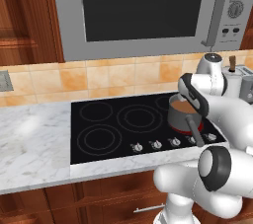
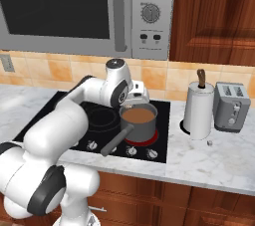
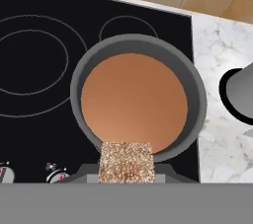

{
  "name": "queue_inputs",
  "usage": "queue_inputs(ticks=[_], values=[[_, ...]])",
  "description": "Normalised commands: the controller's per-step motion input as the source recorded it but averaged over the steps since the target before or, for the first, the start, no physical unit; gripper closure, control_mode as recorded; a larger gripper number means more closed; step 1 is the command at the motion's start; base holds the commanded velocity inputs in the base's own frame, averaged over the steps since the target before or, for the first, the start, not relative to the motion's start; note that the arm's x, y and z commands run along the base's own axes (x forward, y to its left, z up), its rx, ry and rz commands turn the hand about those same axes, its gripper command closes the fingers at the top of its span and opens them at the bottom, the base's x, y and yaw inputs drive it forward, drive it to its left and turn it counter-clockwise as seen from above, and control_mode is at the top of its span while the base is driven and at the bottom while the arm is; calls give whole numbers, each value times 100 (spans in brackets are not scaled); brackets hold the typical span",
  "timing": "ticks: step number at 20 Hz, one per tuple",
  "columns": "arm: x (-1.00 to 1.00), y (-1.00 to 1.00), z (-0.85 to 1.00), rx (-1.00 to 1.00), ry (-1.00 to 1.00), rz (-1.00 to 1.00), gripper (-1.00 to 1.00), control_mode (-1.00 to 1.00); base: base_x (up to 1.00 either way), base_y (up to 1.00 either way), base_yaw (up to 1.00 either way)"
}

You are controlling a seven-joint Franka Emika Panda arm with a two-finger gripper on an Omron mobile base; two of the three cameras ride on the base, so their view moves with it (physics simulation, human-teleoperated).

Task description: Pick up the sugar cube(s) and place them in the saucepan with hot chocolate.

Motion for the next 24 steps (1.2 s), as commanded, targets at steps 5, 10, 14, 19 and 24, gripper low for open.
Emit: queue_inputs(ticks=[5,10,14,19,24], values=[[7,0,-2,3,0,3,100,-100,0,0,0],[6,-1,0,6,0,1,100,-100,0,0,0],[18,-8,-1,2,0,0,100,-100,0,0,0],[31,-3,-9,0,0,0,100,-100,0,0,0],[22,0,-23,0,0,0,100,-100,0,0,0]])
